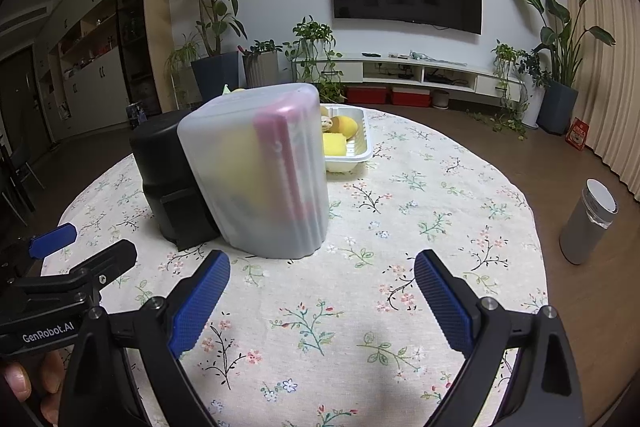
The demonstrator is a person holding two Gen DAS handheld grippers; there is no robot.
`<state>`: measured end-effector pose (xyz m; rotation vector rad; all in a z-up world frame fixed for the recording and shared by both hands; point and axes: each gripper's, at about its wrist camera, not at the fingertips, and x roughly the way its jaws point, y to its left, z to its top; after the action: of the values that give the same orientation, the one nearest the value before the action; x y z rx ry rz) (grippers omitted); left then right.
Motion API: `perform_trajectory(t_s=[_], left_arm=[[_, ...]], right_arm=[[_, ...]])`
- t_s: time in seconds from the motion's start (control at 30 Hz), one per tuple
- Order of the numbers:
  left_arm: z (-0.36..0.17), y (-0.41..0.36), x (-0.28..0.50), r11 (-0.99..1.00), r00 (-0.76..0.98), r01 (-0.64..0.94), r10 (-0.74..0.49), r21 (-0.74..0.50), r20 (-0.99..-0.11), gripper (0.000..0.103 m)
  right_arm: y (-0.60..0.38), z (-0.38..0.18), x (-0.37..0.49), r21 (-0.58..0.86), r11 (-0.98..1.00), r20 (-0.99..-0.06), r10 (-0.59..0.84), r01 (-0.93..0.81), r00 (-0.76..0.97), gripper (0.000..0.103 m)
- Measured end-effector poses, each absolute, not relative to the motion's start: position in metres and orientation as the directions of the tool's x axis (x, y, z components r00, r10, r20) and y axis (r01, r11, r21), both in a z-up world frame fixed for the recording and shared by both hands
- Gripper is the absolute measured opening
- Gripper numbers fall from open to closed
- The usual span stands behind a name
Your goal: Organize soft objects
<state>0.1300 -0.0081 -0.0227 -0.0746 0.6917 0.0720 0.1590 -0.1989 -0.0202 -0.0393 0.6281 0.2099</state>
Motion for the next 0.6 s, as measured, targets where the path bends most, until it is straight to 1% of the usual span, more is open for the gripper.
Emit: perform_trajectory(t_s=[0.6], left_arm=[[-0.0255, -0.0066, 0.1303, 0.994, 0.765, -0.101, 0.052, -0.04, -0.642, 0.103]], right_arm=[[-0.1995, -0.0201, 0.1593, 0.029, 0.978, -0.59, 0.183, -0.206, 0.786, 0.096]])
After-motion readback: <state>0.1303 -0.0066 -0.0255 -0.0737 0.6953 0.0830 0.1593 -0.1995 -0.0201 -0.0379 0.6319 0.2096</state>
